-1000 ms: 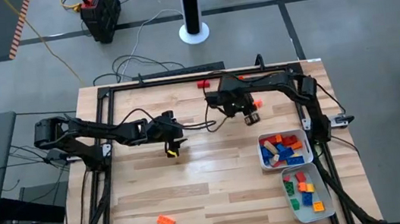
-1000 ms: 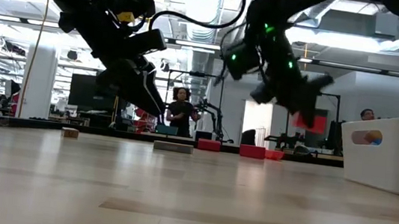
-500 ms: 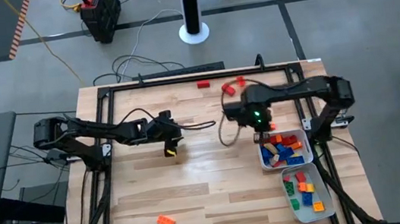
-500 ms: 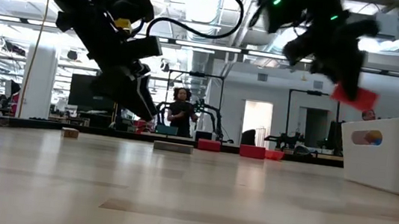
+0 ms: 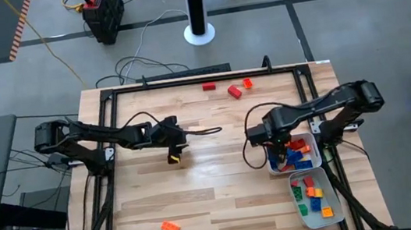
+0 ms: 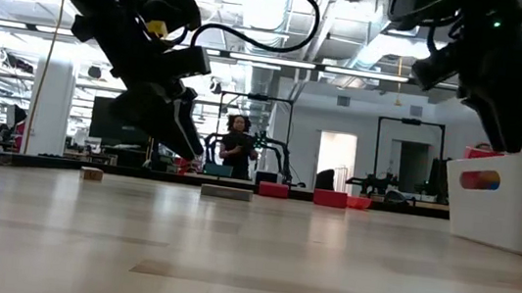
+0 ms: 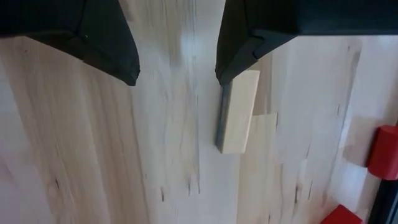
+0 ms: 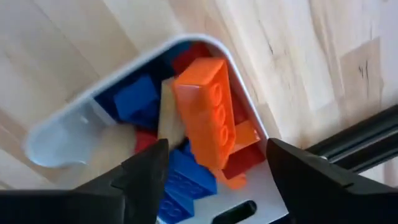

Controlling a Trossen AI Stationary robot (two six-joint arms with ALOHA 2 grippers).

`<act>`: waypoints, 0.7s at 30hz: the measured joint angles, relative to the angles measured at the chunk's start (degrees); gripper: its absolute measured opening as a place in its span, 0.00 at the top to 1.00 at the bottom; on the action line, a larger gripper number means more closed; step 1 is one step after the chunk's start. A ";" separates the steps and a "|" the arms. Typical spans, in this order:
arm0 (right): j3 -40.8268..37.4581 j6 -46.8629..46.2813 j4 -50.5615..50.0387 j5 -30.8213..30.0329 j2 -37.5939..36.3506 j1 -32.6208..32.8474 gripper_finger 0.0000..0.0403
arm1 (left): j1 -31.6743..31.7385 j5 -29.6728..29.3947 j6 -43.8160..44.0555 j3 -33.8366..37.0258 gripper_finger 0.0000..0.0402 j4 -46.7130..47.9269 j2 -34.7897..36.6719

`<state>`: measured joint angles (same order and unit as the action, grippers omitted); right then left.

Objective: Sort blocks by size
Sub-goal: Put the wooden block into the white bin

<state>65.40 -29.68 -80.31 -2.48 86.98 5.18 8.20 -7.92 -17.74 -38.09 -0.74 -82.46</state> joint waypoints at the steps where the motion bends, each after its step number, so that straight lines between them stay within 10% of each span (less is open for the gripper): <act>1: 0.40 -1.30 -0.44 0.00 0.00 -0.08 0.28 | -0.02 0.00 -0.05 0.01 0.49 -0.06 0.00; 21: 2.56 6.22 30.10 -14.34 -0.48 1.06 0.26 | 6.93 2.17 -3.11 -2.10 0.50 -15.00 -13.17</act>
<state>67.96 -23.46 -50.20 -16.82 86.50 6.24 15.13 -5.75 -20.85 -40.18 -15.74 -95.63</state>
